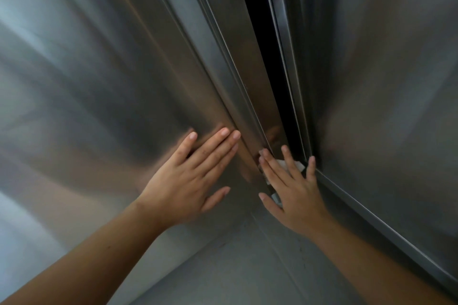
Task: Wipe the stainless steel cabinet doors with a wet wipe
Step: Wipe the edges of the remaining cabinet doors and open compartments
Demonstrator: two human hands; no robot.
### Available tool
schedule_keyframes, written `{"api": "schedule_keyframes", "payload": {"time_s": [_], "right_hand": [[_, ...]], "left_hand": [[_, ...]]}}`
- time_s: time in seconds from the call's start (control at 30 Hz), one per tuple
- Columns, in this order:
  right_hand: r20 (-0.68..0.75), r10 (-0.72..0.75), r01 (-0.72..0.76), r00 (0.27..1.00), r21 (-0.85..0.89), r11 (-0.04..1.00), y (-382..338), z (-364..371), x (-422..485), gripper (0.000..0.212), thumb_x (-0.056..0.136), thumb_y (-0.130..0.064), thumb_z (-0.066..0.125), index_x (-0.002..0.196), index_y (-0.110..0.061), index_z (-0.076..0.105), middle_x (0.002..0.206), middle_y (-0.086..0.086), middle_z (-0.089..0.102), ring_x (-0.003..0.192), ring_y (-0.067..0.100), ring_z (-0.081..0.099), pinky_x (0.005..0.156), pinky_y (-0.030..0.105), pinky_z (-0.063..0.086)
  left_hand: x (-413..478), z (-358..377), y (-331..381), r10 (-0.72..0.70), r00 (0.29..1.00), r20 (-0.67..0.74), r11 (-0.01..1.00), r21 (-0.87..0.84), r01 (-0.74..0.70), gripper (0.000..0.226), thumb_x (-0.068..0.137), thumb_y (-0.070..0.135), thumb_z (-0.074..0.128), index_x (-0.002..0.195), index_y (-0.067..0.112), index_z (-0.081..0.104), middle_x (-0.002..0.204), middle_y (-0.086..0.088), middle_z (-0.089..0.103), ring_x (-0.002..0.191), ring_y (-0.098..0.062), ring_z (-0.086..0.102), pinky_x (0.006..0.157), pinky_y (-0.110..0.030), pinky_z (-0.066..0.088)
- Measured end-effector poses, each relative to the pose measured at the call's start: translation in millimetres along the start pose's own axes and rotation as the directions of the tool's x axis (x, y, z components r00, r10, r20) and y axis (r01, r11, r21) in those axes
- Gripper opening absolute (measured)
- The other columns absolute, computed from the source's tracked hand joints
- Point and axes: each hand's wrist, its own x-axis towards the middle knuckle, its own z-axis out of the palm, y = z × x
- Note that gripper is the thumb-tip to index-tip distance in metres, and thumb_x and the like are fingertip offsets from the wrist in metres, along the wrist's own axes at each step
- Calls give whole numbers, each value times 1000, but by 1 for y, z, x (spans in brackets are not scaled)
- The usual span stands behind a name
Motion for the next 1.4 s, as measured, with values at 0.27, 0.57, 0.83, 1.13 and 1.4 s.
{"api": "schedule_keyframes", "payload": {"time_s": [0.27, 0.57, 0.83, 1.13, 1.4], "right_hand": [[68, -74, 78, 995, -56, 995, 7, 14, 0, 67, 87, -44, 35, 146, -14, 23, 153, 6, 21, 138, 36, 23, 104, 58, 21], [48, -110, 112, 993, -52, 992, 9, 17, -1, 70, 86, -44, 38, 146, -14, 19, 154, 7, 15, 139, 35, 21, 109, 51, 17], [161, -107, 107, 981, 9, 994, 6, 6, -17, 82, 71, -31, 74, 136, 4, 39, 148, 18, 29, 133, 35, 34, 104, 50, 36], [44, -135, 134, 990, 29, 991, 5, -17, -25, 62, 82, -24, 45, 136, 5, 35, 146, 21, 28, 134, 32, 34, 111, 41, 27], [-381, -28, 141, 924, 274, 951, -37, -83, 46, 54, 85, -16, 47, 132, 8, 38, 142, 24, 31, 134, 31, 33, 111, 43, 28]], "left_hand": [[1, 1, 0, -1, 1000, 0, 1000, -3, 1, 65, 92, 47, 27, 140, 5, 37, 149, -9, 30, 139, -24, 26, 113, -43, 4], [0, 4, 0, 9, 1000, -4, 1000, 16, -9, 65, 93, 47, 27, 143, 5, 33, 151, -10, 27, 140, -21, 20, 113, -43, 1], [0, 2, 0, 10, 1000, -17, 1000, 12, -10, 64, 93, 46, 27, 142, 5, 34, 150, -10, 27, 139, -21, 21, 113, -43, 2], [-1, -2, 1, -11, 998, -68, 1000, -13, 10, 63, 92, 44, 29, 140, 5, 38, 149, -11, 30, 137, -26, 27, 113, -42, 3], [-10, -32, -13, -238, 938, -250, 967, -150, 205, 55, 90, 33, 40, 137, 5, 43, 146, -12, 33, 137, -26, 26, 111, -45, 10]]}}
